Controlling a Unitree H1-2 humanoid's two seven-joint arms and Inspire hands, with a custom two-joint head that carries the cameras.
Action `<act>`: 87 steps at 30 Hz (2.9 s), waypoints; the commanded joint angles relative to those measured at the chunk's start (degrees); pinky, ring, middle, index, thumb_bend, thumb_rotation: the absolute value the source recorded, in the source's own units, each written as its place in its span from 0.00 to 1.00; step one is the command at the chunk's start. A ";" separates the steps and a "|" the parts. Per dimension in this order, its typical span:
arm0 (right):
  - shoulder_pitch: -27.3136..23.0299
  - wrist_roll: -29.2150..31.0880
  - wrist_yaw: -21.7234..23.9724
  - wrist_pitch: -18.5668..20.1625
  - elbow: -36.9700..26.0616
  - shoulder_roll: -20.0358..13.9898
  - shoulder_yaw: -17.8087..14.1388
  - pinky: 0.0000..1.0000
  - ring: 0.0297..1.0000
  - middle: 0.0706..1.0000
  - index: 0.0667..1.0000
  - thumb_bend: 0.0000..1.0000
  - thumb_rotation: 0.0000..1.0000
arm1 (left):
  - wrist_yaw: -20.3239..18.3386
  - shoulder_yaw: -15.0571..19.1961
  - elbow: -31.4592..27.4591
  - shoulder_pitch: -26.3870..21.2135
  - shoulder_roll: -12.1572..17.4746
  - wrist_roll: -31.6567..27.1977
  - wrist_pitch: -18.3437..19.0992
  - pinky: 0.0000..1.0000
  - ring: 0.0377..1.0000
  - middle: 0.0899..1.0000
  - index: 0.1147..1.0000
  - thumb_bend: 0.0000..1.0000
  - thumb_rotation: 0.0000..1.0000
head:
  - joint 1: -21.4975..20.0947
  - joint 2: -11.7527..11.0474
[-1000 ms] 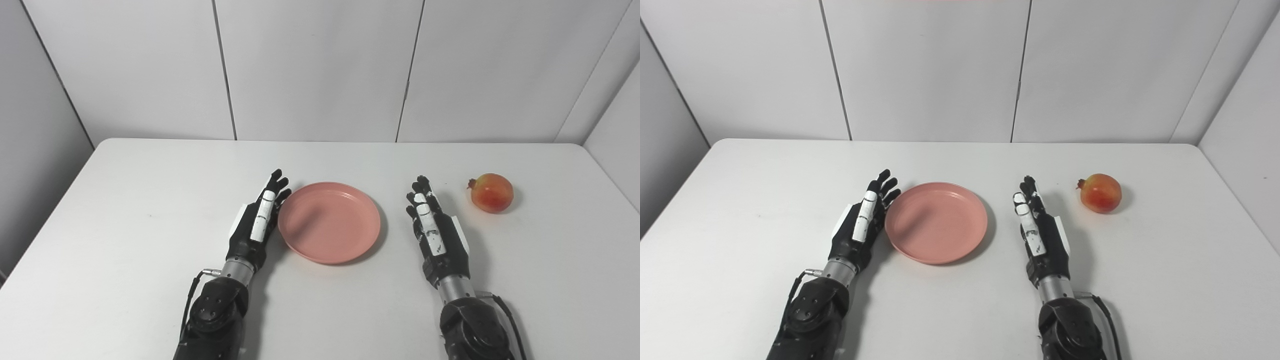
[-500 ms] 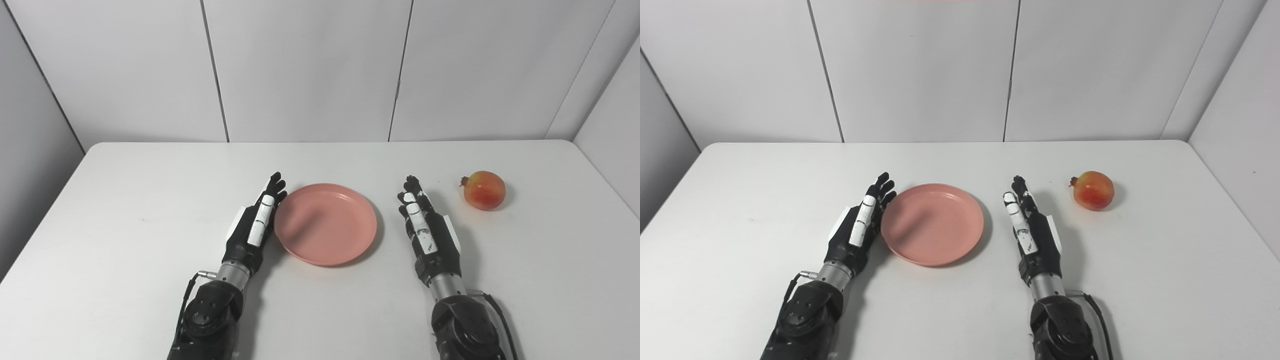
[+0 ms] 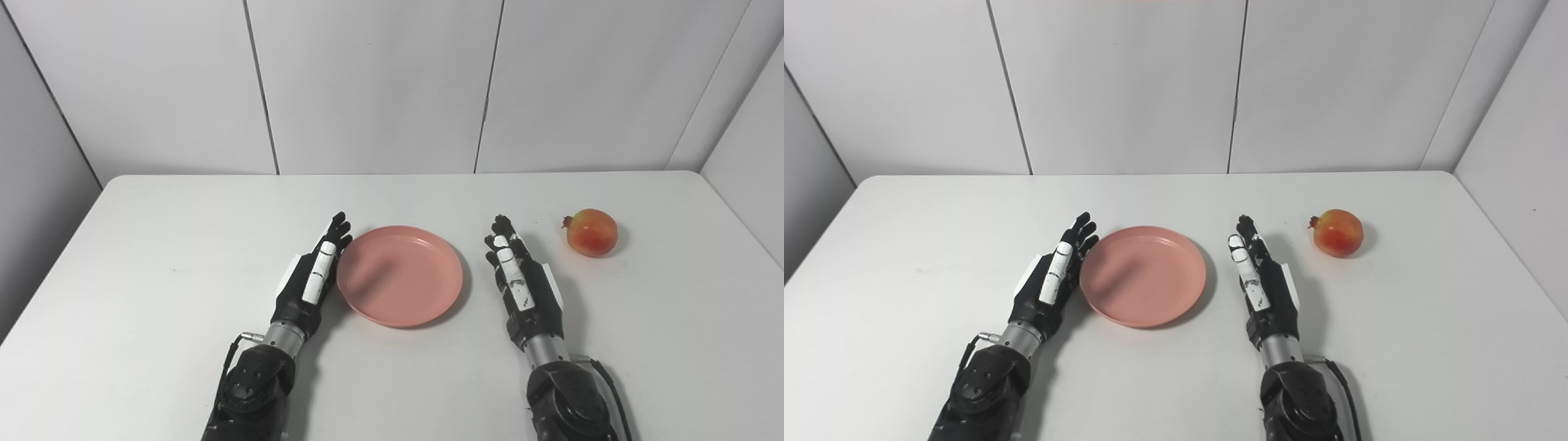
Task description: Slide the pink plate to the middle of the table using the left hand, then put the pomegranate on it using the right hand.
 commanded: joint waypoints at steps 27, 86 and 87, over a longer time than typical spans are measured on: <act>-8.21 -9.07 -3.99 -7.12 -5.63 -9.91 -4.54 1.00 1.00 1.00 1.00 0.75 0.81 | 8.97 3.03 5.05 -4.44 -2.47 6.32 -5.44 0.90 0.92 0.94 0.93 0.57 1.00 | -0.83 0.74; -18.40 -34.02 -13.73 2.12 18.71 -23.07 0.13 0.77 0.89 0.94 0.96 0.94 0.29 | -0.96 6.14 4.99 -4.33 -0.62 -4.91 -5.46 0.96 0.98 0.99 0.98 0.57 0.99 | -6.84 1.27; -18.46 -33.89 -13.84 1.96 19.14 -23.04 0.23 0.77 0.89 0.93 0.95 0.94 0.27 | -0.95 6.13 4.90 -4.26 -0.67 -4.95 -5.45 0.96 0.98 0.99 0.98 0.57 0.99 | -6.76 1.24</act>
